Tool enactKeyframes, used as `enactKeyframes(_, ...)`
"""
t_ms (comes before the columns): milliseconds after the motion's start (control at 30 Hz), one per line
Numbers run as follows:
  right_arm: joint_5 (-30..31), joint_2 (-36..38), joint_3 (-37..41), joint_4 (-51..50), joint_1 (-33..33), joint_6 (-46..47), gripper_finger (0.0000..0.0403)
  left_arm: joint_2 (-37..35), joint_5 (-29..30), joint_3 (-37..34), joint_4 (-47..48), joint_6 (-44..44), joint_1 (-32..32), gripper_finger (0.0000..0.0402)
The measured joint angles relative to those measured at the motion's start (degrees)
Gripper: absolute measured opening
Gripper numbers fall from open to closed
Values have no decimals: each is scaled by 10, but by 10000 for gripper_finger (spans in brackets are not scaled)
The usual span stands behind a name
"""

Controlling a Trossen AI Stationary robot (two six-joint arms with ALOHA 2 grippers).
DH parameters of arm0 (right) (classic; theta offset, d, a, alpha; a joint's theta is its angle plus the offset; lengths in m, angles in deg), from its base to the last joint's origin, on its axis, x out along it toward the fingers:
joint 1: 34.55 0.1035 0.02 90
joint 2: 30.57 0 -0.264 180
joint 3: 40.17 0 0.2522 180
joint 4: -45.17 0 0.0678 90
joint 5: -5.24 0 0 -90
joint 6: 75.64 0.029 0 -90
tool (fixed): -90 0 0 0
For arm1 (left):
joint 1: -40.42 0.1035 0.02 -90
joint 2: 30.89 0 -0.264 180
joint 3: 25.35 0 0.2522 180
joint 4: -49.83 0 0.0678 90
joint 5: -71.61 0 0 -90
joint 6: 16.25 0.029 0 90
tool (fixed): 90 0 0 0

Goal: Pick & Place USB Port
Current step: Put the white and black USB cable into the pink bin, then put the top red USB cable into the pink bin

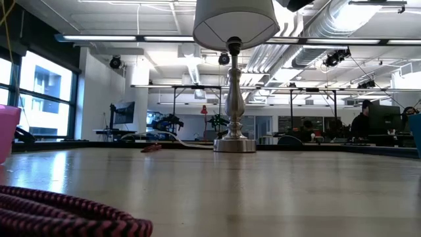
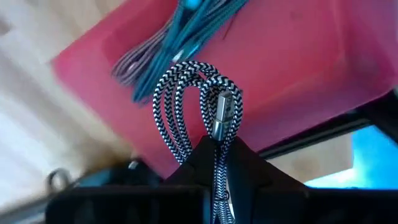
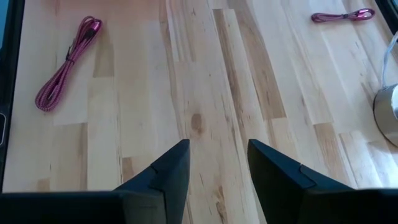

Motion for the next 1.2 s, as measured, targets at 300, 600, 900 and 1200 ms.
enactKeyframes(300,0,0,0,5,-1,0,153,0,-13,-51,-129,61,2,14)
enactKeyframes(600,-1,0,0,8,-1,0,154,0,16,-63,-147,61,2,92)
enactKeyframes(900,-3,0,0,8,-1,0,154,0,132,-63,-83,63,7,146)
enactKeyframes(1200,-3,0,0,12,-1,-9,154,-7,269,-63,-14,191,157,149)
